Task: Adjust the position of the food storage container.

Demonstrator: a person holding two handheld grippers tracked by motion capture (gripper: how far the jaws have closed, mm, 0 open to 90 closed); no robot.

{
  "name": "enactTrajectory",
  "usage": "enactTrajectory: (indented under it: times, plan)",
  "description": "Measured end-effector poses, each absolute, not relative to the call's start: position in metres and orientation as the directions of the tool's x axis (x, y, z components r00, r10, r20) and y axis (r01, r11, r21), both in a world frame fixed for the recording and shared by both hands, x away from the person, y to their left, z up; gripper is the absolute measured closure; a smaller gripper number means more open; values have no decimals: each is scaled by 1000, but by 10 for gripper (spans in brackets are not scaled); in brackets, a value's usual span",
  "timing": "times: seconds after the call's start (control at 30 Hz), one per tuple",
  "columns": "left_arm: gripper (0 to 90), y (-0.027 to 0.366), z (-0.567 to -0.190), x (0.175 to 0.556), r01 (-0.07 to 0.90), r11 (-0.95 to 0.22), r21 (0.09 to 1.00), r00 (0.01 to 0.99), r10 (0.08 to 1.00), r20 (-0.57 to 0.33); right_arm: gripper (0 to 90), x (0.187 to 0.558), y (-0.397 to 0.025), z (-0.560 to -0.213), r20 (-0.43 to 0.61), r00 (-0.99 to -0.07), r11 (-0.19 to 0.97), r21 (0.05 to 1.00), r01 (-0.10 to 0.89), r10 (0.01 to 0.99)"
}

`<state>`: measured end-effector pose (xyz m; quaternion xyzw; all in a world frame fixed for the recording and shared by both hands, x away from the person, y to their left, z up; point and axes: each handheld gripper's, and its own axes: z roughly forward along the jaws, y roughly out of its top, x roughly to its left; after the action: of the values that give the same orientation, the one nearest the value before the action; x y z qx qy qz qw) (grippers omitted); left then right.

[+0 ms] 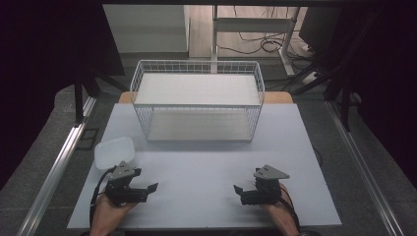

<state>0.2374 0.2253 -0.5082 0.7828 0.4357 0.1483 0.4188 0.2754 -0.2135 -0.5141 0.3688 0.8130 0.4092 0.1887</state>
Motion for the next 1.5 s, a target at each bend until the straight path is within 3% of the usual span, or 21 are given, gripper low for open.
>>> enactTrajectory:
  times: [0.4,0.87,1.5]
  plan:
    - [414,258,-490,257,562,-217,799,532,834,-148,0,277,-212,-515,-12,-643,397,795,458,766]
    - [896,307,-488,291,607,-109,787,382,908,-169,0,278,-211,-517,-17,-647,410,786,462,762]
    - [900,383,-508,298,641,23,767,74,993,-91,0,278,-211,-518,-7,-644,403,785,470,765]
